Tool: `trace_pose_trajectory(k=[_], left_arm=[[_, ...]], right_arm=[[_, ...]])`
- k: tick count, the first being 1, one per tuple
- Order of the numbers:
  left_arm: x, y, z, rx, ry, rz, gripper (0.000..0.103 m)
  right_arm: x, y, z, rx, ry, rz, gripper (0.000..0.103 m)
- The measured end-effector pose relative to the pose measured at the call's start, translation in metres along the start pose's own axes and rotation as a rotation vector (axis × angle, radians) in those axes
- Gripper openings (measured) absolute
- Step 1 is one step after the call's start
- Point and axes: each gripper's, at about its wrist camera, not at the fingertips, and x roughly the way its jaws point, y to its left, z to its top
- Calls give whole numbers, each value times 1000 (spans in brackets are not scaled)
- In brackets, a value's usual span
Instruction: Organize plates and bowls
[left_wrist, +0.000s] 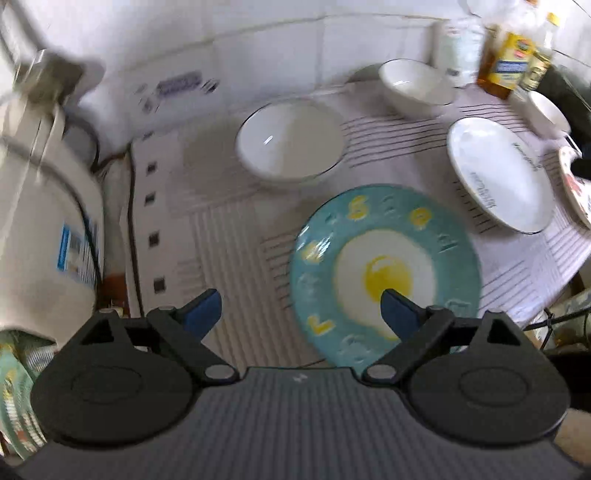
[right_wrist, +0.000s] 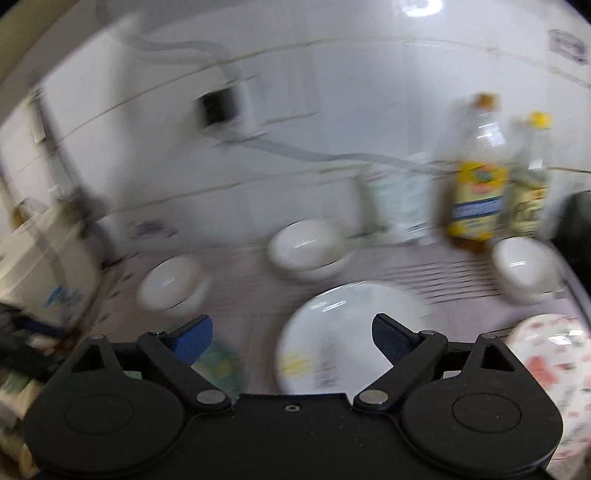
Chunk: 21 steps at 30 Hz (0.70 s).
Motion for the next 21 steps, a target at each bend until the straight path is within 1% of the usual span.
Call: trace_pose_trajectory(k=[2,4,5,6,8,11,14,15,16,17,18,19,21], left_arm=[[7,14,-7,-65,4,-24,92],[15,25,-14,-128,12,-46,92],[19,26,-16,-152,18,-54,92],[24,29,-19,-183,26,-63,92],[35,34,-23,-229,48,-76,91],[50,36,-29,-267,58,-84,91],[64,33,-33,-281,82,-99,88],[68,31,-33,-282,88,-101,87],[72,29,-33,-285,102,-96,86],[75,27,-33,-294,121,-91,86],[77,26,-31,-305,135,-95,85],[79,25,-30,-314,143,-107,85],[79,22,-26,-301,138,-118,85]], right_arm=[[13,11,-11,-23,8,34,95],[30,13,-22,-30,16,111,95],[38,13,-27,-29,29,154,95],[50,12,-31,-27,69,183,94],[66,13,-40,-21,120,179,92],[83,15,-52,-30,184,185,88],[91,19,-61,-12,213,207,84],[91,19,-64,-6,194,216,78],[91,19,-67,-2,171,209,72],[93,19,-69,4,170,194,70],[96,18,-70,18,181,185,65],[98,17,-71,35,195,196,59],[104,18,-71,44,214,209,56]])
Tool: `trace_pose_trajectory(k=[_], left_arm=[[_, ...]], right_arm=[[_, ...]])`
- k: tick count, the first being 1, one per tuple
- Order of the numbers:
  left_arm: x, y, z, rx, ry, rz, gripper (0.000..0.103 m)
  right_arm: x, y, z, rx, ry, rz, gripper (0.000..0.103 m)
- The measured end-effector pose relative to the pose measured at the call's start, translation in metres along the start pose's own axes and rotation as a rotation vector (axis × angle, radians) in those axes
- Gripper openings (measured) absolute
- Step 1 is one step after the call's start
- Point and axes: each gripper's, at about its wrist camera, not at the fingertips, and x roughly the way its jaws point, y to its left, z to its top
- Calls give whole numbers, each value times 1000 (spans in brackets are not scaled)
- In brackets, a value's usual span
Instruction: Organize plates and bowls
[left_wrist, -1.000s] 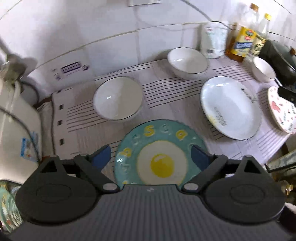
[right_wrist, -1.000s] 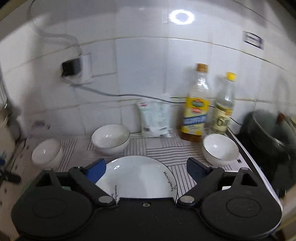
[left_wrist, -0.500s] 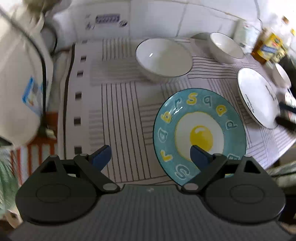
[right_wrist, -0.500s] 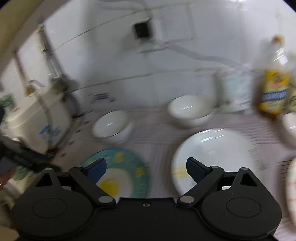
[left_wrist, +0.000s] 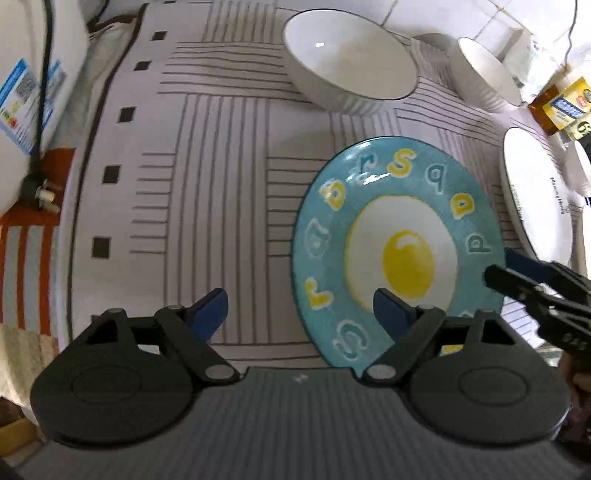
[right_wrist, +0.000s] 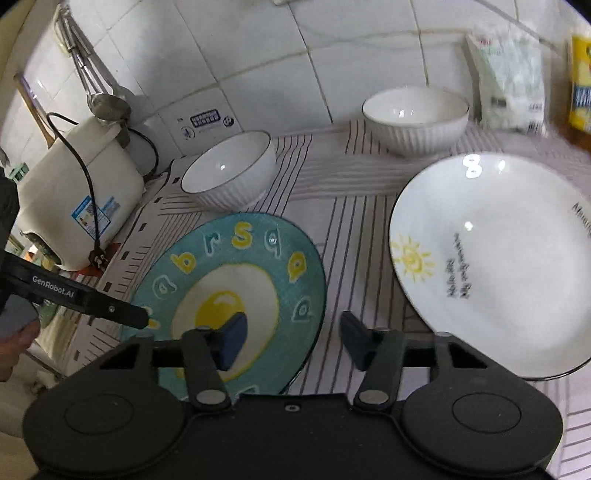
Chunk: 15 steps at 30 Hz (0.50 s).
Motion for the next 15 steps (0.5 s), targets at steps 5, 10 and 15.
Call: trace_pose_trajectory(k=[5,10,15], left_arm=[[9,-16,5,44,56,47,56],[10,-26,1,50,34,103,28],[9,-16,2,-10,-4,75,25]], right_arm=[[8,-6,3,123,82,17,39],[0,-1,1,177,73,10,40],[5,-16,-7,252,75,12,15]])
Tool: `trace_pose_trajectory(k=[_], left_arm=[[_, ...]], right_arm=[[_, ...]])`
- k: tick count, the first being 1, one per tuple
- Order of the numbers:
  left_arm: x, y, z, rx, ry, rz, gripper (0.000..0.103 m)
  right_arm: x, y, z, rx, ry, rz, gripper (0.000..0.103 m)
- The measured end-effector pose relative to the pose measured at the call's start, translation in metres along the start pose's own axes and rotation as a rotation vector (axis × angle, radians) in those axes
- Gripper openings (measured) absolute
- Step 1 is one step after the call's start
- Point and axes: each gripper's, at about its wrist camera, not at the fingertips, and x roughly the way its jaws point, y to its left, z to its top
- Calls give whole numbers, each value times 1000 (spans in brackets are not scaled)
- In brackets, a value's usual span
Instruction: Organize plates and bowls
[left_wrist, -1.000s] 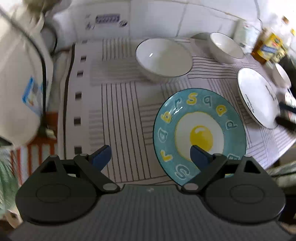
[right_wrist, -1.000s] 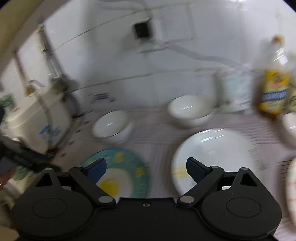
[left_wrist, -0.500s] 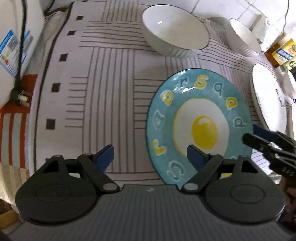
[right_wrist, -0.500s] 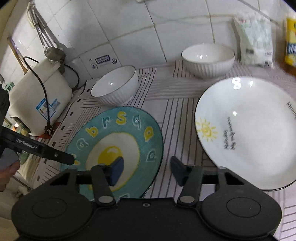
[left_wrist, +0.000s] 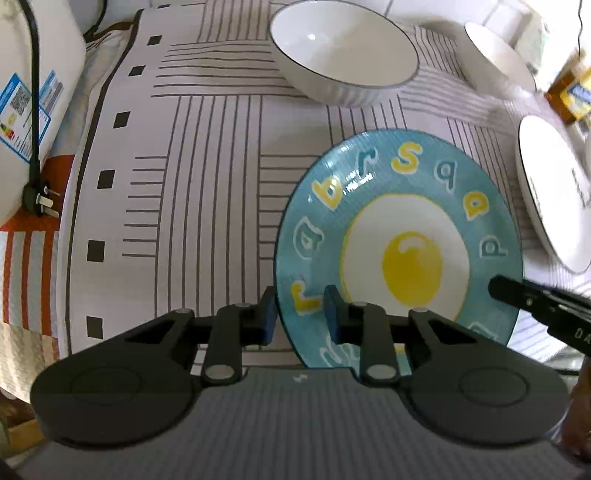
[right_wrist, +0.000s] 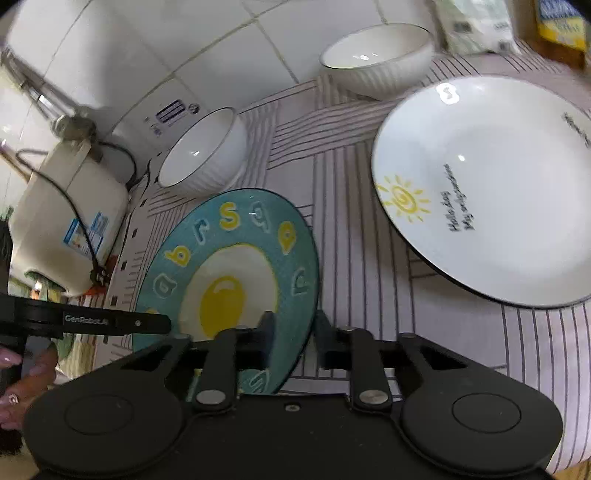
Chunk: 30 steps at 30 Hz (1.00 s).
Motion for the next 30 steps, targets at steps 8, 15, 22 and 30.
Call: trace_pose_trajectory(k=[8,15,22,30], left_arm=[[-2,9,0,-58,-21,-71,24],[-31,-8,-10,65,-85,-44,24],[-61,-32,5,115,-117,-82,24],[-74,-83,40,198,-108,-252,24]], right_arm=[[9,-23,-9,119,-25,93,13],[-20,5,-9,-127,-30,83,18],[-55,5,-3,-54,-85,46,19],[-121,-10,5,-53,-206,-86,21]])
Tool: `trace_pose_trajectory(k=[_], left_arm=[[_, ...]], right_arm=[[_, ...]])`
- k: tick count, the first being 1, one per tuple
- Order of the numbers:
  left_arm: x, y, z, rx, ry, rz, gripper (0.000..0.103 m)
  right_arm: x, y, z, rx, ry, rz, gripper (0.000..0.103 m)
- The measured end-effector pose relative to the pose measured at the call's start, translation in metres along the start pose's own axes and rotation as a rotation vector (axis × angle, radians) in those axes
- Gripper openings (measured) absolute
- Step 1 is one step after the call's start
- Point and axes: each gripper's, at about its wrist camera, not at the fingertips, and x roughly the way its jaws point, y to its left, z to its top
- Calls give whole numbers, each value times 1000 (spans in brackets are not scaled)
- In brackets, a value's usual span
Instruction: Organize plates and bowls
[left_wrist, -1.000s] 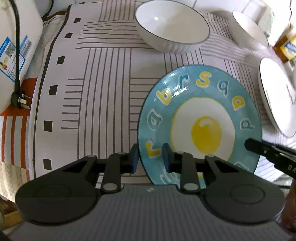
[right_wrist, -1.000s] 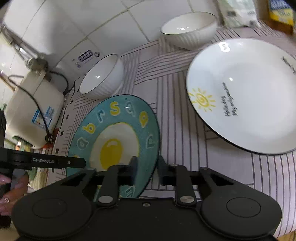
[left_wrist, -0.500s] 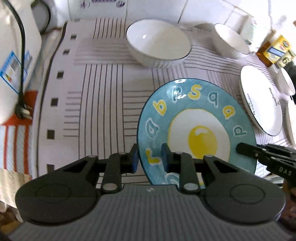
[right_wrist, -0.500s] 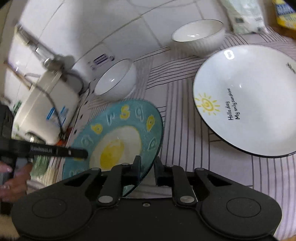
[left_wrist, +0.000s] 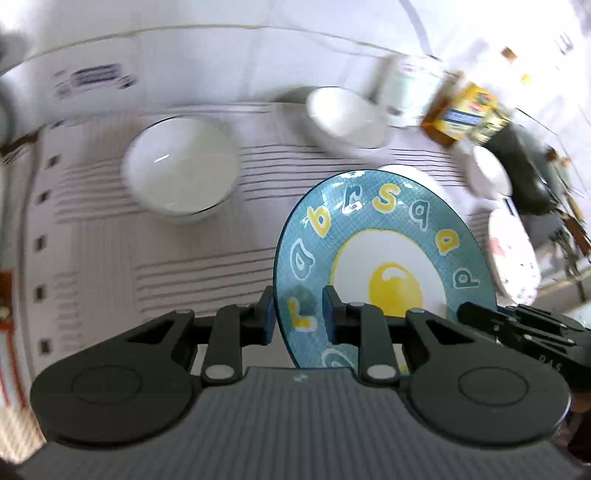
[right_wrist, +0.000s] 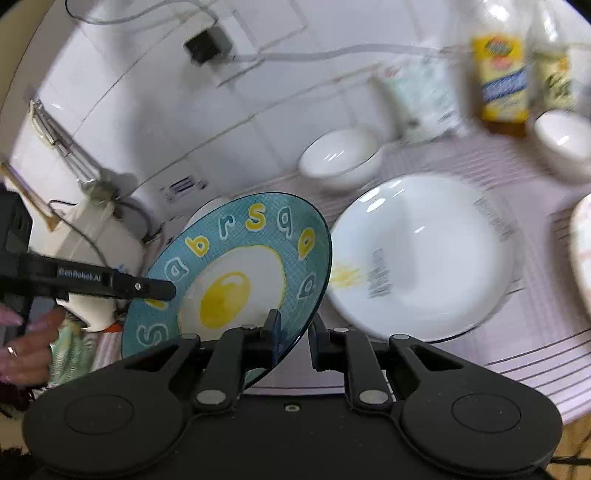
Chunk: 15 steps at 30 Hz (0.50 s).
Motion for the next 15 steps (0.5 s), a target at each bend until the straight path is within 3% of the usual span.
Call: trace_pose_trajectory(k=[8,15], left_arm=[[43,-44,30,81,100,-82,24],[90,-65,52,151,208,-52,24]], right_arm=[[-20,-33,9,27,-15,-112,21],[-1,-65,22,80,23,-143,20]])
